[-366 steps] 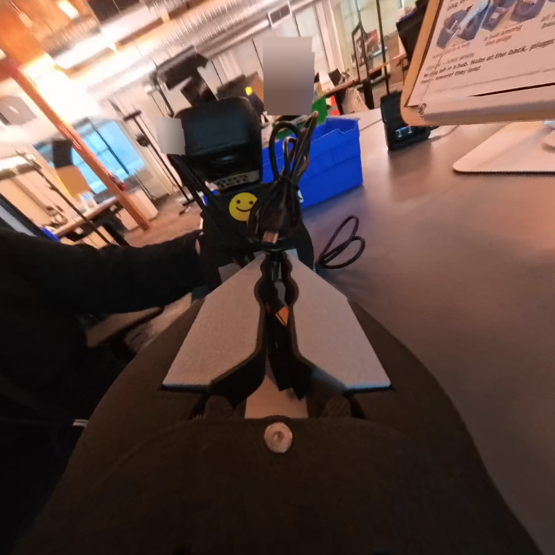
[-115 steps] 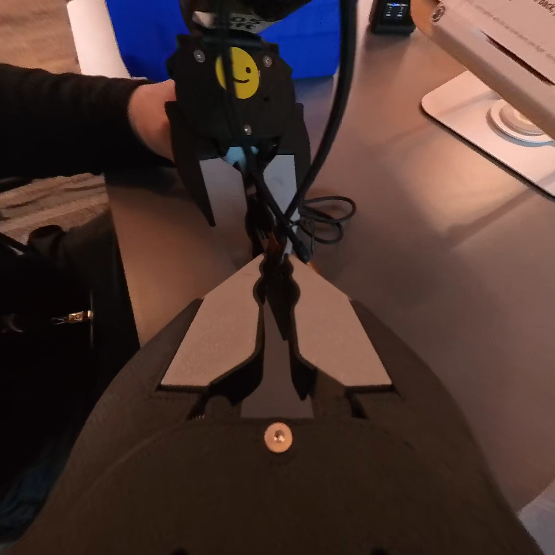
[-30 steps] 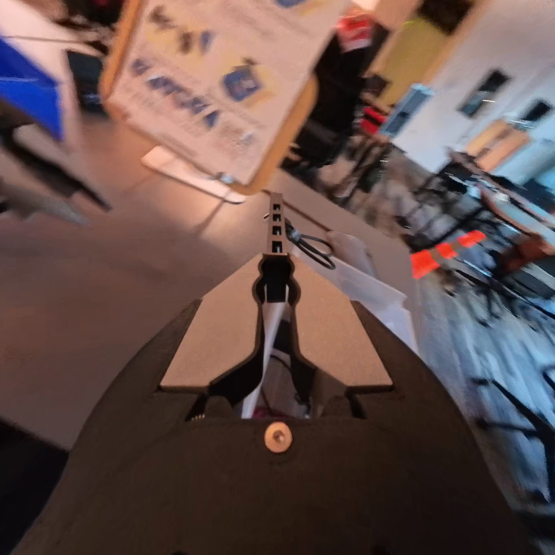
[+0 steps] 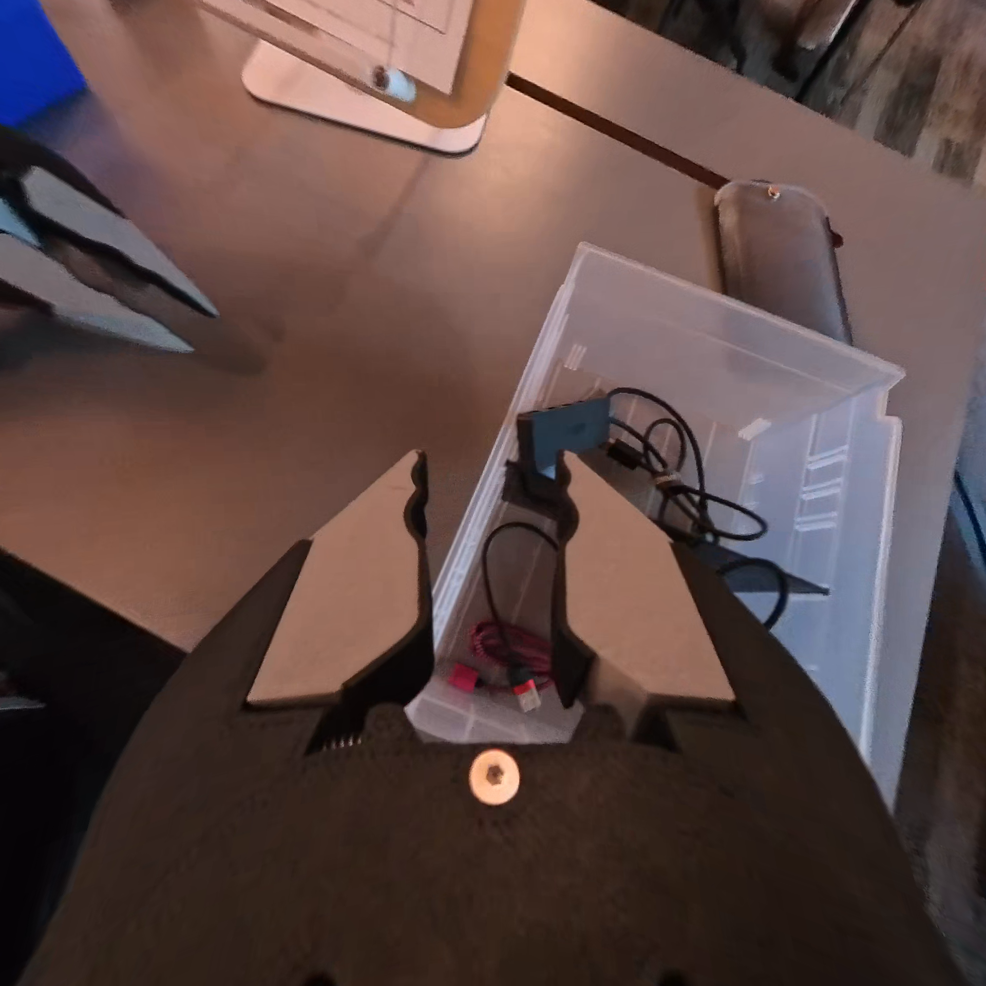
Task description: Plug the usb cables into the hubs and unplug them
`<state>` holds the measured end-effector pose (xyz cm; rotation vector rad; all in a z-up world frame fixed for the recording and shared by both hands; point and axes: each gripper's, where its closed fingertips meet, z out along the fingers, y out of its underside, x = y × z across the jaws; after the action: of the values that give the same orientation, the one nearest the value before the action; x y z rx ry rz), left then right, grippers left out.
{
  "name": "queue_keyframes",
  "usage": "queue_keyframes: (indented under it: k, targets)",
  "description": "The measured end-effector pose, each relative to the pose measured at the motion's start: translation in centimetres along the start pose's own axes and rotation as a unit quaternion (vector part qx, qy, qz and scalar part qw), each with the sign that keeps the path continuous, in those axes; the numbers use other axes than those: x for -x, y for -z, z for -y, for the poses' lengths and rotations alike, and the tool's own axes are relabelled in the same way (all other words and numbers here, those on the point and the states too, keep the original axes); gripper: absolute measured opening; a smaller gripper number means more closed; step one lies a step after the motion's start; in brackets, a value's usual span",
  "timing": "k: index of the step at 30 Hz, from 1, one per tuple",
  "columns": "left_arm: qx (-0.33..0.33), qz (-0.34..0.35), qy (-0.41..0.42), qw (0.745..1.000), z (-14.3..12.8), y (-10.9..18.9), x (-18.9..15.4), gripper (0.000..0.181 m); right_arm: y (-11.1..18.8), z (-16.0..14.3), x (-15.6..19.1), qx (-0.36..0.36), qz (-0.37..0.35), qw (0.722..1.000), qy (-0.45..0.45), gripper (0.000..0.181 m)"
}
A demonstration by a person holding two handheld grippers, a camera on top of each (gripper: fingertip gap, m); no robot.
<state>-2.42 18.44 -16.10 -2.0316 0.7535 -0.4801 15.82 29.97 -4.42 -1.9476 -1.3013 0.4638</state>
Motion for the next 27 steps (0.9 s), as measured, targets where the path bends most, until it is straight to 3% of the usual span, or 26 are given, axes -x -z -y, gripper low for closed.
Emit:
queue_keyframes:
  k: [5,10,15,20,23,25,27]
  targets:
    - [0.016,0.012,-0.002,1.0,-1.0,-0.6,0.3,0.022,0.8,-2.0,0.6,-0.003,-0.001,1.0,-0.004,0.042]
    - [0.011,0.023,-0.012,1.0,-0.8,-0.5,0.3,0.02,-1.5,-2.5,-0.2,0.025,-0.002,1.0,-0.001,0.028]
    - [0.016,0.018,-0.006,1.0,-1.0,-0.6,0.3,0.02,-5.3,-3.6,-3.2,0.118,-0.05,0.991,0.024,0.023]
    - [0.011,0.005,-0.003,1.0,-0.7,-0.5,-0.2,0.019,-7.0,-4.5,-5.7,0.207,-0.081,0.974,0.032,0.039]
    - [0.009,-0.002,-0.001,1.0,-0.5,-0.5,-0.5,0.019,-6.1,-2.8,-6.8,0.181,-0.108,0.976,0.052,0.018]
    - [0.008,-0.006,-0.004,1.0,-0.4,-0.5,-0.8,0.019,-6.8,-1.8,-6.7,0.149,-0.082,0.985,0.031,0.021]
    - [0.008,-0.006,-0.007,1.0,-0.3,-0.5,-0.9,0.019,-7.4,-2.8,-6.8,0.185,-0.073,0.98,0.002,0.018]
